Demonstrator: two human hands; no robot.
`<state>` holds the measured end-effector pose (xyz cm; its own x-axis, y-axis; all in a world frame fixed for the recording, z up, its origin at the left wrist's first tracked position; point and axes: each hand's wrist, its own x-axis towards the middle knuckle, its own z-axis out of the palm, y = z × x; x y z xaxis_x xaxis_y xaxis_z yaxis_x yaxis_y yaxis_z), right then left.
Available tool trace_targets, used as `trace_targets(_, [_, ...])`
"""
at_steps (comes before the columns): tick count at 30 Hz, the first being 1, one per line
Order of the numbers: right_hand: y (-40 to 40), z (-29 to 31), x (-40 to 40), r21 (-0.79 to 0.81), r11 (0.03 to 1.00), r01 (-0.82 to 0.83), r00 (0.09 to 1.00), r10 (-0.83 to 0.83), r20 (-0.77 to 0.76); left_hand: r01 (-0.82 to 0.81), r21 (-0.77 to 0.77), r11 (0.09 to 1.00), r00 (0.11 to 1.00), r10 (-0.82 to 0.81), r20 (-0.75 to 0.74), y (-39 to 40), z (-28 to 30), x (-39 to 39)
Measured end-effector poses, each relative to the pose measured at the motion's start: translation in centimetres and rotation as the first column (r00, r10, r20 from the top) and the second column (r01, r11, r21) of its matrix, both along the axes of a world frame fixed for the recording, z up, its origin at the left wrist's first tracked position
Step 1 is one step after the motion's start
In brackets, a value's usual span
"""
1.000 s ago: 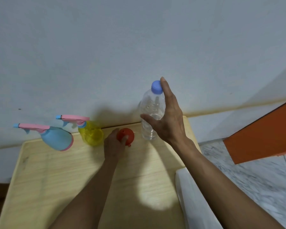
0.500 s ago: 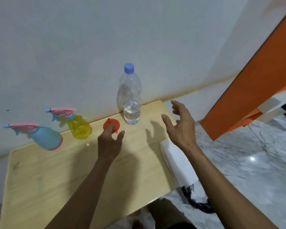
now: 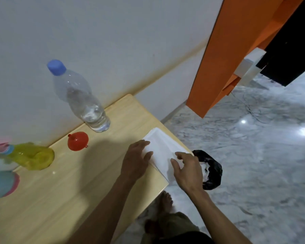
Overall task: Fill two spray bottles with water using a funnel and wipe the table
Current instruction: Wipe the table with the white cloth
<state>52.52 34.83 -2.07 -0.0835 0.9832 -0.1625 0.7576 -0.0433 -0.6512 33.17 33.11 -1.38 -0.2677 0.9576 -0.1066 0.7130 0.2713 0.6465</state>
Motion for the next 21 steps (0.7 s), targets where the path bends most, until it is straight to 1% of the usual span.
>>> trace_targets(2, [0.1,-0.8,-0.6,0.014,1.0,0.009,0.996,-0.011,0.088,0.059,-0.006,0.998,0.997,-0.059,-0.052,0.9,-0.9,0.5])
trace_targets(4, [0.3,-1.3,-1.1,0.043,0.998,0.039,0.99,-0.044,0.136,0.126,-0.006,0.992,0.986,-0.126,-0.11,1.7,-1.7,1.0])
trace_targets(7, [0.9,-2.0,-1.4,0.055,0.995,0.085,0.982,-0.093,0.164,0.218,-0.028,0.976,0.957,-0.219,-0.193,3.0,-2.8,1.6])
trace_targets(11, [0.9,-2.9,-1.5,0.091,0.991,0.095,0.981,-0.109,0.164,0.281,-0.003,0.96,0.916,-0.27,-0.297,4.2,-3.7,1.9])
trace_targets(13, [0.7,-3.2,-1.5,0.103,0.99,0.101,0.983,-0.115,0.144,0.295,-0.005,0.955,0.899,-0.28,-0.337,4.4,-4.0,1.9])
trace_targets(15, [0.5,-3.4,-1.4,0.093,0.988,0.12,0.987,-0.129,0.098,0.304,-0.006,0.953,0.893,-0.287,-0.348,4.4,-4.3,1.8])
trace_targets(18, [0.3,-3.3,-1.3,0.116,0.985,0.124,0.99,-0.13,0.045,0.312,0.006,0.95,0.897,-0.292,-0.333,4.4,-4.2,1.6])
trace_targets(21, [0.3,-2.3,-1.2,0.122,0.988,0.098,0.995,-0.098,-0.01,0.332,0.043,0.942,0.902,-0.304,-0.306,4.5,-3.7,1.2])
